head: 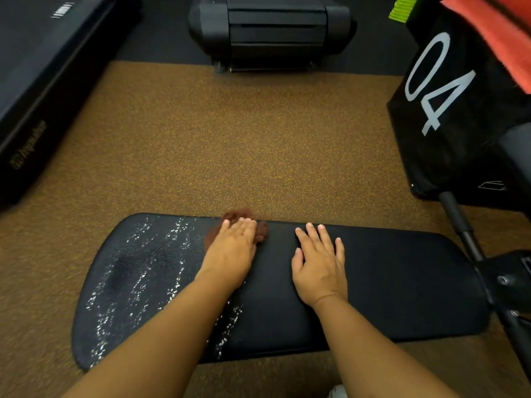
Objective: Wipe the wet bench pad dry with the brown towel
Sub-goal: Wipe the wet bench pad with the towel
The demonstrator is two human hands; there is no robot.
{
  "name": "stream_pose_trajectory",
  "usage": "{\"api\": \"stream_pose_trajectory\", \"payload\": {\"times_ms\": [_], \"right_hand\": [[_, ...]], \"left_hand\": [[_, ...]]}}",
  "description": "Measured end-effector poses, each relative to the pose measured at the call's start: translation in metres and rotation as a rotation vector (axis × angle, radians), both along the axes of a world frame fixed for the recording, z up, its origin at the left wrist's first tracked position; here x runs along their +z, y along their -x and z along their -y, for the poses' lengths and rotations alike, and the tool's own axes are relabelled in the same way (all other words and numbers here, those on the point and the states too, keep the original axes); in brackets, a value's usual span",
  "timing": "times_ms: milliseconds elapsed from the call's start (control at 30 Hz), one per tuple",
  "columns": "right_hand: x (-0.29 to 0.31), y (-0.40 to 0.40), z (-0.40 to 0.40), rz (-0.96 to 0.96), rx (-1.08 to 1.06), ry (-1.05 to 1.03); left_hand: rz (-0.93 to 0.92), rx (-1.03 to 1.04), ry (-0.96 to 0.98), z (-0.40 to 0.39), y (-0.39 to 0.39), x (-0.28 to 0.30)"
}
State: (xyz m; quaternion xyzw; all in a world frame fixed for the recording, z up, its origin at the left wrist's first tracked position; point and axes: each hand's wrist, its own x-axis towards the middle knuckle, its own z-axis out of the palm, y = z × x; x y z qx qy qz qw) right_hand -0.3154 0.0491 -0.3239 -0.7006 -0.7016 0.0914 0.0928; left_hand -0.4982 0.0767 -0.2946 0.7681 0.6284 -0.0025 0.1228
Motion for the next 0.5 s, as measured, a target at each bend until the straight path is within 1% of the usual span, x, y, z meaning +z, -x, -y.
{"api": "stream_pose_trajectory", "payload": {"times_ms": [67,100,167,200,267,300,333,367,433,500], "right_hand": [[0.000,0.000,0.000,0.001,-0.001,0.003],[0.000,0.001,0.000,0.007,0.001,0.007],[0.000,0.001,0.000,0.017,0.002,0.012],[0.000,0.001,0.000,0.016,0.001,0.011],[0.001,0.000,-0.001,0.015,0.004,0.018],[0.001,0.000,-0.001,0.016,0.006,0.024],[0.001,0.000,-0.001,0.013,0.007,0.023],[0.001,0.000,-0.001,0.009,0.006,0.020],[0.002,0.000,0.000,0.002,0.001,0.011],[0.002,-0.001,0.001,0.008,0.006,0.013]], "left_hand": [[-0.042,0.101,-0.032,0.005,0.015,0.003],[-0.031,0.139,-0.040,0.008,0.016,0.003],[0.081,0.126,-0.027,0.018,-0.001,0.007],[0.125,0.040,0.008,0.029,-0.012,0.008],[0.100,-0.215,0.026,0.058,-0.031,-0.001],[0.076,-0.281,0.047,0.070,-0.035,-0.005],[0.032,-0.301,0.065,0.074,-0.034,-0.007],[0.003,-0.269,0.060,0.075,-0.029,-0.008],[-0.043,-0.122,0.038,0.066,-0.015,-0.008],[-0.105,0.048,0.084,0.051,-0.005,-0.003]]}}
